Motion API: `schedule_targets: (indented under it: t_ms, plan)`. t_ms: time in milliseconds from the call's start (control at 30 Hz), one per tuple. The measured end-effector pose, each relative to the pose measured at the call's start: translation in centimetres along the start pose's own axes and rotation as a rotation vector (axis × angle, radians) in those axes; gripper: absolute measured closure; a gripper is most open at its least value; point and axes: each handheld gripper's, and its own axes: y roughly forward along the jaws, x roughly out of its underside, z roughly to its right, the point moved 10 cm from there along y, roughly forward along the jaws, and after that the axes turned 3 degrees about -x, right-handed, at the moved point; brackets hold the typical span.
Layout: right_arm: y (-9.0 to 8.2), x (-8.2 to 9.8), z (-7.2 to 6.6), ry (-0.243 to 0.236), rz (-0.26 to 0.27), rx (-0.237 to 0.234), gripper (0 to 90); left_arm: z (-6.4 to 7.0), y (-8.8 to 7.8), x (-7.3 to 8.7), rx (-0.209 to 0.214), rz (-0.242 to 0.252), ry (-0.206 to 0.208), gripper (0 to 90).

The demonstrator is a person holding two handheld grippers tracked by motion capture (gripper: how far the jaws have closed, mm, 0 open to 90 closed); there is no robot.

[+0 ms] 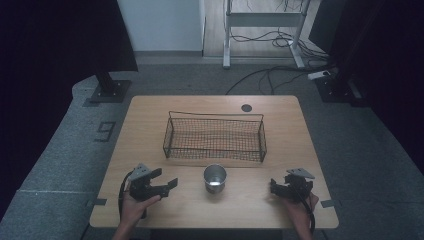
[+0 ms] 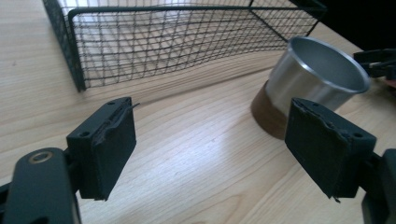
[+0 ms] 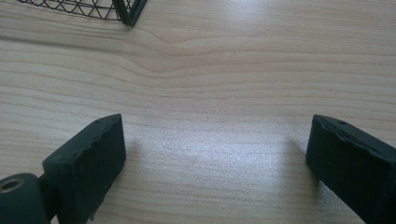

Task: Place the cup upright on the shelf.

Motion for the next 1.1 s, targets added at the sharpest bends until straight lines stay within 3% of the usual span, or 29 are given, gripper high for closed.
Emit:
schedule_targets:
  t_ms: [500,800,1100]
  plan:
    - [0.0,0.0,0.0,0.000,-0.001,-0.001,5.0,1.4,0.0,-1.7,0.028,0.007,0.003,17.0]
    - [0.0,0.0,0.0,-0.001,0.000,-0.001,5.1,3.4,0.2,-3.8,0.062,-0.001,0.053,17.0]
    - [0.0,0.0,0.0,-0.002,0.001,-0.003,5.2,4.4,0.3,-4.8,0.087,0.009,0.058,17.0]
